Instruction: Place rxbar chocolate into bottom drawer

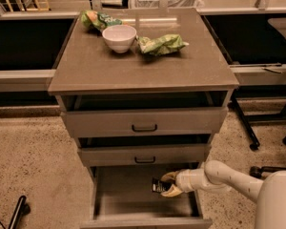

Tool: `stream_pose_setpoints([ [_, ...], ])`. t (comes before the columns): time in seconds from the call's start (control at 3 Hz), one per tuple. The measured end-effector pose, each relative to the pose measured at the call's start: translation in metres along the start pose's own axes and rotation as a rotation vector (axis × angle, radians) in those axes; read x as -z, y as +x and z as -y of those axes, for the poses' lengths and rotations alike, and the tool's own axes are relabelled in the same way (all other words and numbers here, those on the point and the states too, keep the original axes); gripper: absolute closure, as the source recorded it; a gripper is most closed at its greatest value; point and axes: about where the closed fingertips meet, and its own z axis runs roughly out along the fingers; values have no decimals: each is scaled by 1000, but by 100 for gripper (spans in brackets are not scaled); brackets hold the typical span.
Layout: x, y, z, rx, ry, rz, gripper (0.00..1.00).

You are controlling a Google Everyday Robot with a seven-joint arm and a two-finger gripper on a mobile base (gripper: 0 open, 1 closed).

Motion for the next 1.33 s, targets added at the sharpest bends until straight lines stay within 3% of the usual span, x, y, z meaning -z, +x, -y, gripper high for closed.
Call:
stream_pose_setpoints([
  [0.67, 0, 0, 0, 0, 0, 0, 13],
  [1.0, 0, 0, 0, 0, 0, 0, 0],
  [1.33, 1, -1, -3, 4, 1, 8, 0],
])
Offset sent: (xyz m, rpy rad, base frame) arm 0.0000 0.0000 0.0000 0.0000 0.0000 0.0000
